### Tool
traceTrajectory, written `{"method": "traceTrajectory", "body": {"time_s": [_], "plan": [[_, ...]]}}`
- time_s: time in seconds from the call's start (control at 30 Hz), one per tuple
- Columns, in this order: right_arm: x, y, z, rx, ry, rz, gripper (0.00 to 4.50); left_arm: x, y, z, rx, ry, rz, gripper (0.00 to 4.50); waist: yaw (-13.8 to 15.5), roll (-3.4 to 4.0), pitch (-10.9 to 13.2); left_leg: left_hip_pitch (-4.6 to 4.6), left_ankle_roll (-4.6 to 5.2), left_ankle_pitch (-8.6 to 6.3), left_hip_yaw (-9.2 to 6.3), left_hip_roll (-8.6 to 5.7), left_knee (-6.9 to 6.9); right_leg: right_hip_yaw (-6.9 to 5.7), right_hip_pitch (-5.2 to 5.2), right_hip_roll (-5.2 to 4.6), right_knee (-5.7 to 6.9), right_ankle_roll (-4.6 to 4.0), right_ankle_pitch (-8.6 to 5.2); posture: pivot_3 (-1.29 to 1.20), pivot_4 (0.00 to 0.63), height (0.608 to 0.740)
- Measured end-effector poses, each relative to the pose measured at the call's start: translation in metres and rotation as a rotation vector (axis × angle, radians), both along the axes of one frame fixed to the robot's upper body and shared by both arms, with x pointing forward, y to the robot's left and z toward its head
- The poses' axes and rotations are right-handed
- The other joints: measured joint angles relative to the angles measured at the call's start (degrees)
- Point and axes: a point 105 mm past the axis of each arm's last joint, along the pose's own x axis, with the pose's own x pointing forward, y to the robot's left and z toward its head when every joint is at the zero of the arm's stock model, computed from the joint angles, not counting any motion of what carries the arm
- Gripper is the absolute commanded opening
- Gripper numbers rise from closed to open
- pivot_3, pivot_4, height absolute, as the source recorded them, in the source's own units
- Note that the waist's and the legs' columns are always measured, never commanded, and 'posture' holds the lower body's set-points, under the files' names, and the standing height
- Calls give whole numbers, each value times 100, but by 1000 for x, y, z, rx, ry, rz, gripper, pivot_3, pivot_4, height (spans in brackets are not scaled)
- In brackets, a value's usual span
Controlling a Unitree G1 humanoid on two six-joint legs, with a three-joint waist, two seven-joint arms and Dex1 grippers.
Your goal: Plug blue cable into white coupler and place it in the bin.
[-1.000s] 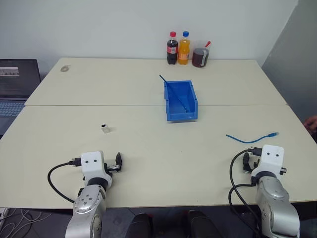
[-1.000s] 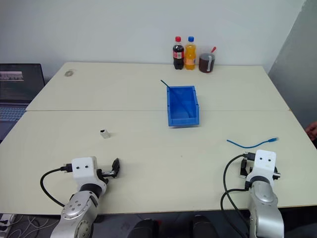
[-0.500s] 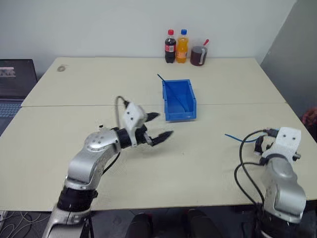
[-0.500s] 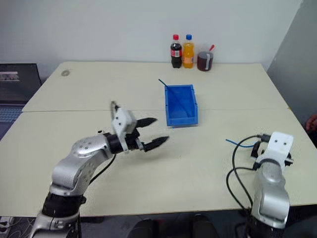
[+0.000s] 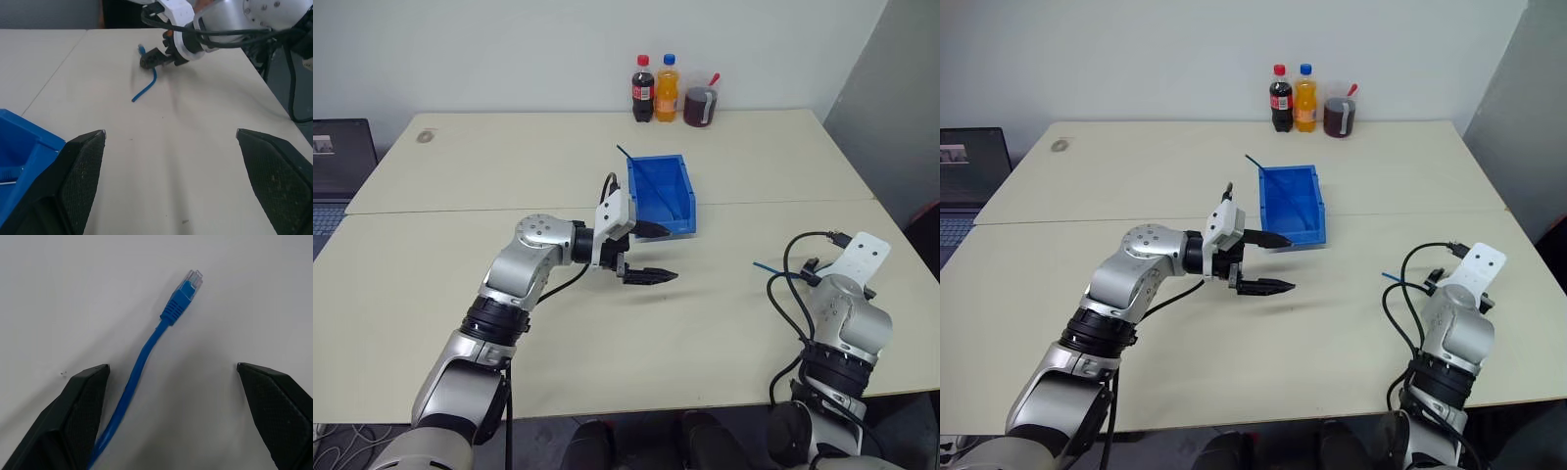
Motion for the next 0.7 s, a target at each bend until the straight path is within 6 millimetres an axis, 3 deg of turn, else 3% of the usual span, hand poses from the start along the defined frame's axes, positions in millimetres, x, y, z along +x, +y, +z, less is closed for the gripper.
{"method": "traceTrajectory", "body": {"time_s": [0.1,0.67,0.7], "plan": [[6,4,0,9,-3,-6,4407,0,0,0,12,-17,-3,4500,-4,0,0,1,0,0,-2,0,1,0,0,1,4,1,0,0,150,740],[18,8,-2,27,-24,-7,50,2,5,-4,22,-5,28,4500,-6,-1,-1,1,1,1,-8,2,3,-2,1,2,8,4,1,0,150,740],[18,8,-2,28,-25,-8,19,2,5,-4,22,-5,28,4500,-5,-1,-1,1,1,1,-9,2,3,-1,2,2,8,4,1,0,150,740]]}}
